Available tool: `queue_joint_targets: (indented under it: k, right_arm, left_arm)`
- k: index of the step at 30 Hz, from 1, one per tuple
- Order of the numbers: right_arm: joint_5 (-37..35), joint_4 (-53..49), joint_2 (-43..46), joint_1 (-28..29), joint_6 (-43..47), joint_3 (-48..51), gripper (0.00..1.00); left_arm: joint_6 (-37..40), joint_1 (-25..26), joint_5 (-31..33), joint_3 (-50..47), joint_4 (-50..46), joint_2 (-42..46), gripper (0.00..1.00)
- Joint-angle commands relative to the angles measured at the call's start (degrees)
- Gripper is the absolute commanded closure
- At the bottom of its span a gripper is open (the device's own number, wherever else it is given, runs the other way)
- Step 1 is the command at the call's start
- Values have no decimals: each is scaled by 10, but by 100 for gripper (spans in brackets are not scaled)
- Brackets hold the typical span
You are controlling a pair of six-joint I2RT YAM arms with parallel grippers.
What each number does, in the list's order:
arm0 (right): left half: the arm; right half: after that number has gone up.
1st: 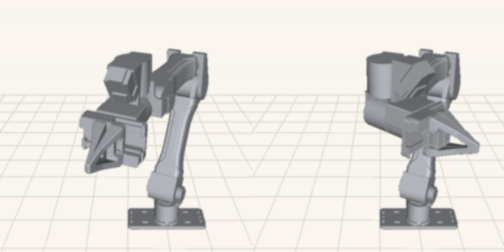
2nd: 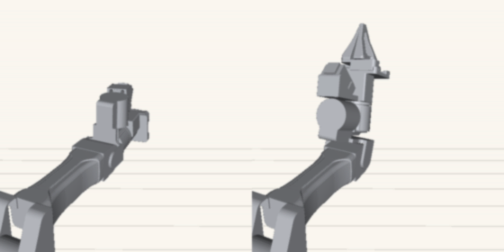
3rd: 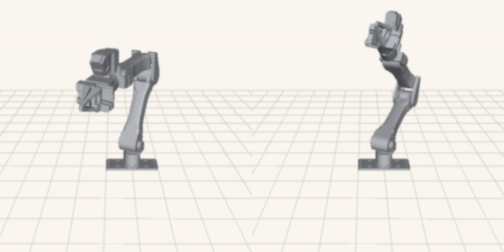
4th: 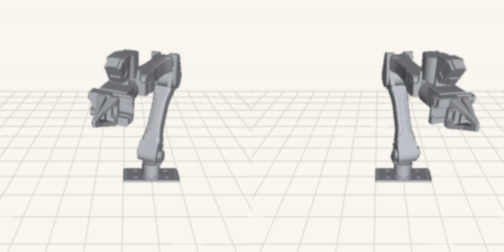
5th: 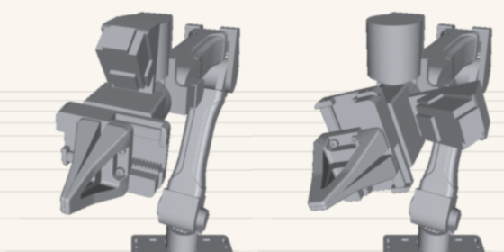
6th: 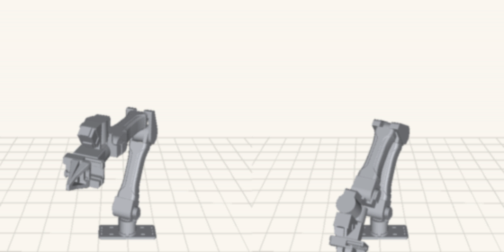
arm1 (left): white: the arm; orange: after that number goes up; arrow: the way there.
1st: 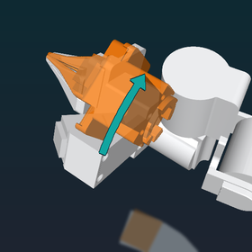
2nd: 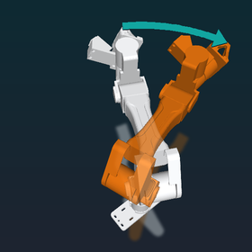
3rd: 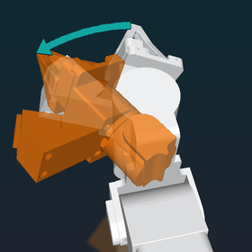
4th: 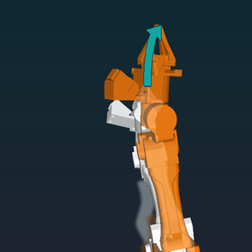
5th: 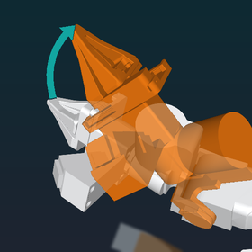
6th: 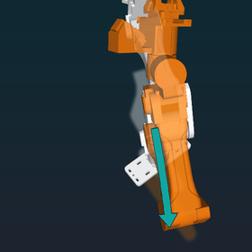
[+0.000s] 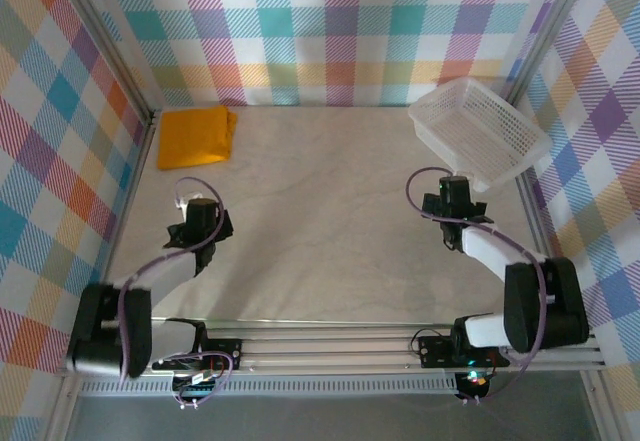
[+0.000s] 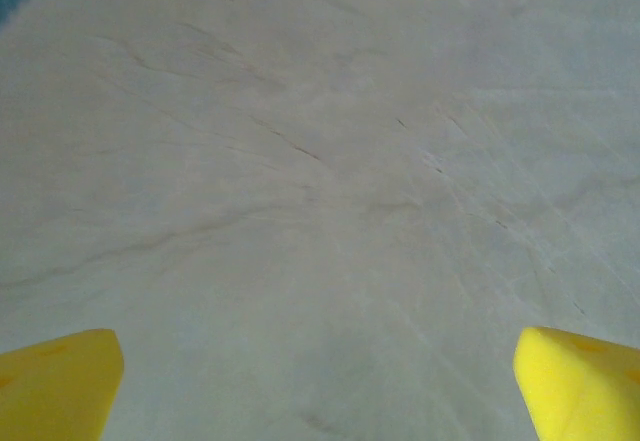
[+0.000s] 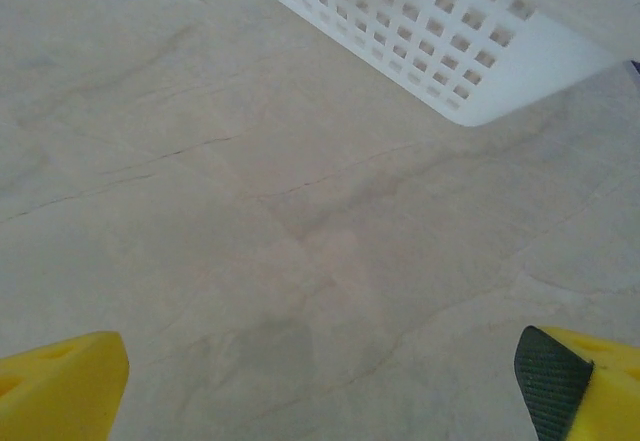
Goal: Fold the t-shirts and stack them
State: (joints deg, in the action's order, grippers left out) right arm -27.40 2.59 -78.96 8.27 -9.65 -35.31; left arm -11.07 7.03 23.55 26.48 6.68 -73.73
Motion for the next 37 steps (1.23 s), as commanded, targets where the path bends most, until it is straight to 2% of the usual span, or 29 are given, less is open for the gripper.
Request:
queue_joint_targets:
  k: [1,2,4,5,6,8,10,12,13,16,17,18,19,20,22,37]
  right_arm:
    - [23,145,-43,-18,48,11,0]
    - [50,170,-50,-25,52,11,0]
    - [98,263,-69,-44,59,25,0]
    - [114,245,-77,-54,49,14,0]
    - [129,267,-84,-62,44,23,0]
    - [168,322,-70,-66,58,57,0]
    - [185,427,-56,-66,64,120,0]
    - [194,467,-50,-68,66,146,0]
    - [202,472,-54,-68,69,148,0]
    - [208,497,-95,-68,73,135,0]
    - [212,450,-86,-69,72,122,0]
    - [213,482,-97,-69,74,130,0]
    - [213,476,-93,-69,74,128,0]
    - [214,459,-90,-69,74,125,0]
    - [213,462,-89,-69,74,126,0]
    - [234,463,-90,-70,83,125,0]
  left_arm:
    - [-5,-14,-31,36,121,-59,0]
    - [-5,-20,-41,36,160,-73,0]
    - [12,-40,-77,82,129,-117,0]
    - [38,-48,-110,85,134,-125,0]
    - [63,-48,-119,70,179,-124,0]
    - [61,-57,-110,11,278,-108,0]
    - [67,-63,-136,-75,412,-86,0]
    - [59,-55,-100,-146,556,-95,0]
    - [55,-59,-98,-155,585,-104,0]
    - [72,-58,-139,-87,473,-118,0]
    - [91,-53,-164,-65,483,-158,0]
    - [102,-49,-173,-44,462,-174,0]
    - [103,-41,-165,-24,379,-151,0]
    - [108,-38,-158,-36,435,-167,0]
    - [108,-38,-158,-29,402,-158,0]
    - [116,-28,-146,-27,403,-160,0]
